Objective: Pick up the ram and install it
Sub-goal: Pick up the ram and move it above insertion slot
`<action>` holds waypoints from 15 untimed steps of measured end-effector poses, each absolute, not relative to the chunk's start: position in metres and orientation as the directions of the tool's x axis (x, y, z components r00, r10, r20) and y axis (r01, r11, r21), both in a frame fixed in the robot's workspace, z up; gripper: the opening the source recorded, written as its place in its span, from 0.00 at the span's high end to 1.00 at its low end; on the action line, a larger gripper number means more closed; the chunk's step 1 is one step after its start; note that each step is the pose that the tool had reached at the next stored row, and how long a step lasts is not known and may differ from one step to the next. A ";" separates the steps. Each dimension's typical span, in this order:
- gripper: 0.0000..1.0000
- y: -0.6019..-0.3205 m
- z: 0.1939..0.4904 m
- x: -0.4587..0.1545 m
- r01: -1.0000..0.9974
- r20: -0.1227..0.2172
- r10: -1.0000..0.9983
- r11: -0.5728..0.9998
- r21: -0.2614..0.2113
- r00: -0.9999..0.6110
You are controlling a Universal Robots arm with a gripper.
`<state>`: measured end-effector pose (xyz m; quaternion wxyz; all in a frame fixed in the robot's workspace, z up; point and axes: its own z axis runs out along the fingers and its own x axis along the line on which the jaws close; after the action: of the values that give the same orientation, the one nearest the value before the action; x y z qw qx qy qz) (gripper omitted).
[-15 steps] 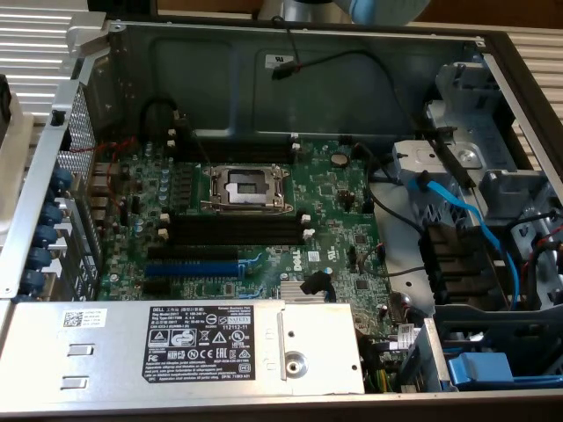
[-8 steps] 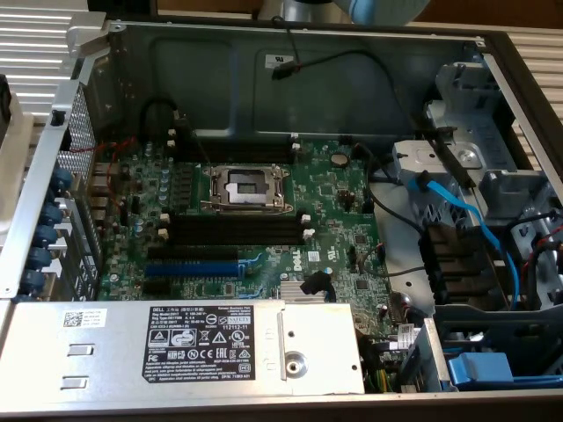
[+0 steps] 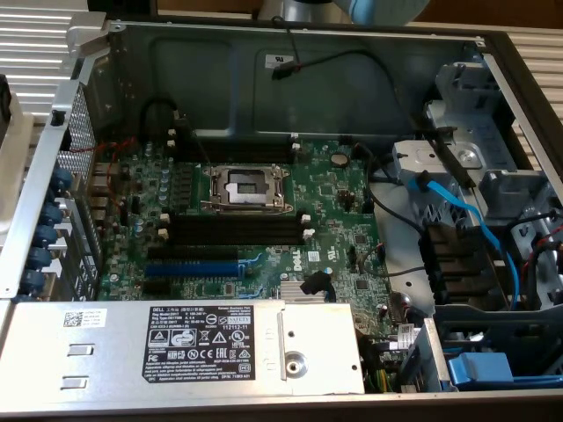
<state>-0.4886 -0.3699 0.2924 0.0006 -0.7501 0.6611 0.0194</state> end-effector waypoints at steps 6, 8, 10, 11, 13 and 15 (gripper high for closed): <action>0.90 -0.376 0.281 -0.489 -0.992 -0.030 -0.992 -0.126 0.025 0.125; 0.90 -0.379 0.278 -0.489 -0.992 -0.030 -0.992 -0.126 0.025 0.125; 0.90 -0.382 0.274 -0.489 -0.992 -0.030 -0.992 -0.126 0.025 0.125; 0.90 -0.384 0.272 -0.489 -0.992 -0.030 -0.992 -0.126 0.025 0.125; 0.90 -0.386 0.269 -0.489 -0.992 -0.030 -0.992 -0.126 0.024 0.126; 0.90 -0.388 0.265 -0.489 -0.992 -0.030 -0.992 -0.127 0.023 0.126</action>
<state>-0.4888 -0.3883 0.2652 0.0012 -0.7503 0.6608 0.0187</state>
